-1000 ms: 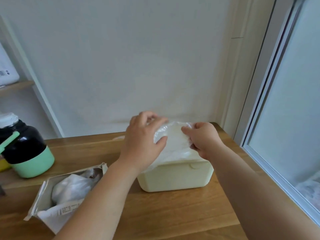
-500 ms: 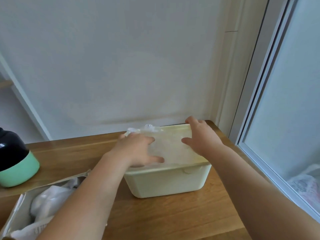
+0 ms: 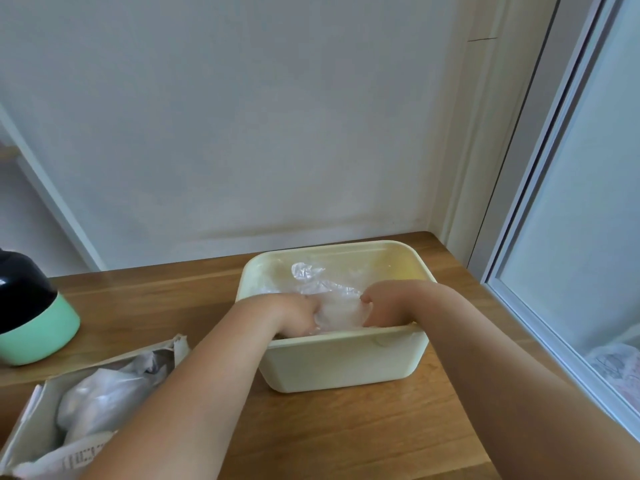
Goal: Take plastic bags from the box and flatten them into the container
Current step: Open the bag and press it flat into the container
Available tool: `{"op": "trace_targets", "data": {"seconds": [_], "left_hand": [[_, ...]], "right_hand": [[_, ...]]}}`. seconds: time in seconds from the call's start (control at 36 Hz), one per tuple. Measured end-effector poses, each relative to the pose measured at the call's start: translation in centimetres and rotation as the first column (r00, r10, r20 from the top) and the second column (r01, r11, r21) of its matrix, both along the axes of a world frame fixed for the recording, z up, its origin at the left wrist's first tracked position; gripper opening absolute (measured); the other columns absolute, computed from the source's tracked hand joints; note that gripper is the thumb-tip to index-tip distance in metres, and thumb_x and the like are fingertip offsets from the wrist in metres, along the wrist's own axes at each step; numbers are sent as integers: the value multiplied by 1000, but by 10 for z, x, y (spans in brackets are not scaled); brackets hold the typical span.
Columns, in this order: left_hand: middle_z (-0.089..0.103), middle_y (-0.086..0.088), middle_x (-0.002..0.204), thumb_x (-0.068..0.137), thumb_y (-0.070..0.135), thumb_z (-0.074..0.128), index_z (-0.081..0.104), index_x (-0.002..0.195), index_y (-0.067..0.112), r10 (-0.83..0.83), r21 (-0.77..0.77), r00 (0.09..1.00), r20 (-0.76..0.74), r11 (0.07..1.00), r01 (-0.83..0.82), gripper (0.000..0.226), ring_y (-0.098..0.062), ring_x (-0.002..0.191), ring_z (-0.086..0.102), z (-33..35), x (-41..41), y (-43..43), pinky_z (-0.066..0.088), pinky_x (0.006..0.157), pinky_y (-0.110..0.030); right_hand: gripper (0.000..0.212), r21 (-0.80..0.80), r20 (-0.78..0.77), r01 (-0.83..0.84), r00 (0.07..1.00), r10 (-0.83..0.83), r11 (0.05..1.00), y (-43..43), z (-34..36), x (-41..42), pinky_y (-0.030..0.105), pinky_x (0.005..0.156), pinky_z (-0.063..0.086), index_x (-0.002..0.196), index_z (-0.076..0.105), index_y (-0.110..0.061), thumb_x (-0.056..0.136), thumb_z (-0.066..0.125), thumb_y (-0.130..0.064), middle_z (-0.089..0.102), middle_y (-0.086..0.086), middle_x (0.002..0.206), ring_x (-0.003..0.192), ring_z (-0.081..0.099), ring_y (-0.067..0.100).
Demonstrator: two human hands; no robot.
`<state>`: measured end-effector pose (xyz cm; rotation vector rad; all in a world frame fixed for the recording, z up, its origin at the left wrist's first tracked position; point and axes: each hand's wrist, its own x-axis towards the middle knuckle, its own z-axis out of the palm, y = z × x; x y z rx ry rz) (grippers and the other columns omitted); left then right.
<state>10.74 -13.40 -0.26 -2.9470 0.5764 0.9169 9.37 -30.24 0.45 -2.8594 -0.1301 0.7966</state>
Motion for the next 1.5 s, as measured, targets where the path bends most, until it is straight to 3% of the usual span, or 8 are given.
{"op": "trace_targets", "data": {"seconds": [0.19,0.53,0.78,0.94,1.08,1.25,1.36,1.5], "left_hand": [[42,3,150,88,59,57,42,145,23,242,-311,940,240,936,-161,69,-17,135,41,12,-11,17,34,104,-28],[63,8,126,93,38,59,67,120,23,519,-594,700,490,787,-168,32,-14,120,54,33,-58,79,37,88,-23],[65,17,107,92,26,62,70,110,30,572,-580,696,435,769,-269,19,-6,102,59,22,-113,149,49,90,-31],[62,14,114,90,24,65,64,120,31,555,-513,703,444,801,-308,31,-6,105,56,11,-134,170,48,92,-31],[64,12,121,93,25,61,67,117,30,520,-422,711,473,842,-335,25,-6,110,58,2,-137,182,48,91,-26],[69,12,97,95,24,58,74,99,28,536,-495,633,558,827,-264,17,-9,90,62,-5,-131,185,54,80,-33],[63,27,88,93,23,61,70,96,33,785,-857,462,414,506,-92,14,11,85,58,-8,-127,178,43,72,-5],[67,12,89,94,16,59,66,90,30,950,-968,299,-89,-153,198,16,-2,85,62,5,-120,178,48,84,-22]], "right_hand": [[71,232,227,72,966,-126,970,-4,10,-9,30,106,34,146,34,-19,85,68,-31,37,-1,149,133,40,19],[37,421,608,-115,772,-185,900,43,42,-53,8,70,28,129,55,-21,93,55,-25,60,-9,114,105,56,8],[23,622,592,-306,787,-176,720,134,22,-80,15,75,44,111,65,-17,91,57,-21,58,-12,90,82,55,6],[29,612,492,-282,867,-76,739,182,-10,-84,23,81,48,118,62,-18,89,59,-20,62,-6,104,95,57,11],[36,611,457,-232,884,-98,757,192,-29,-78,6,62,37,124,61,-20,90,55,-8,57,-9,97,85,52,6],[35,602,471,-239,877,-96,762,190,-31,-76,3,59,35,123,62,-18,90,55,-8,52,-14,84,72,48,0],[20,643,442,-254,894,-78,723,188,-28,-75,9,55,37,109,66,-19,92,57,-24,55,-14,73,63,48,0],[21,724,391,-232,914,-111,649,188,-19,-76,15,52,39,107,64,-23,97,48,-32,58,-13,70,55,50,1]]}}
